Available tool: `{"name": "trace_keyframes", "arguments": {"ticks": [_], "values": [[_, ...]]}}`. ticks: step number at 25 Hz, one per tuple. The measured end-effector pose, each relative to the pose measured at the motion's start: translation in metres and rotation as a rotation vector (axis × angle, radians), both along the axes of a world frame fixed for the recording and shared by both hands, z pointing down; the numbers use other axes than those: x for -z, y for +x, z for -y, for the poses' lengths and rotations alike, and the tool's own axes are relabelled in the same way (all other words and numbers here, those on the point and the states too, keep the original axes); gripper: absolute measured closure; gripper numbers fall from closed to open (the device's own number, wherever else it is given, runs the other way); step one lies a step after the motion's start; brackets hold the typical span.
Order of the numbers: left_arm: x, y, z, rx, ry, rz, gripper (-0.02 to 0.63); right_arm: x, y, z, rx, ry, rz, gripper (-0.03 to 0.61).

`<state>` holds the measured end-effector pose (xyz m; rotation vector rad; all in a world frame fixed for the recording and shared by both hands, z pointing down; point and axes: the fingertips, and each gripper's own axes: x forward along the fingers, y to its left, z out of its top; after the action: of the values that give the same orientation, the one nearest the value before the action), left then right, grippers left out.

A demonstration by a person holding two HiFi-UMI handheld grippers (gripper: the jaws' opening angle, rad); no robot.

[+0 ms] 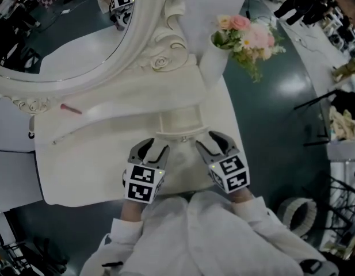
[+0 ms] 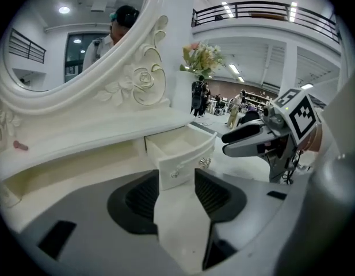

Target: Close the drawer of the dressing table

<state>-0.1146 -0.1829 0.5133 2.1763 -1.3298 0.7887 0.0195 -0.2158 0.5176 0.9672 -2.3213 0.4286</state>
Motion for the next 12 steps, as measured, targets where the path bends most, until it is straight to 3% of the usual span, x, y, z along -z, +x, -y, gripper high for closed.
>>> {"name": "trace_keyframes", "arguments": {"ticks": [5, 12], "values": [[-0.007, -0.001, 0.009, -0.075, -0.009, 0.072, 0.417, 0.001, 0.001, 0.015, -0.012, 0.005, -0.047, 0.38], [-0.015, -0.004, 0.025, -0.124, -0.005, 0.075, 0.412, -0.013, -0.004, 0.023, 0.033, -0.015, -0.098, 0.374]]}}
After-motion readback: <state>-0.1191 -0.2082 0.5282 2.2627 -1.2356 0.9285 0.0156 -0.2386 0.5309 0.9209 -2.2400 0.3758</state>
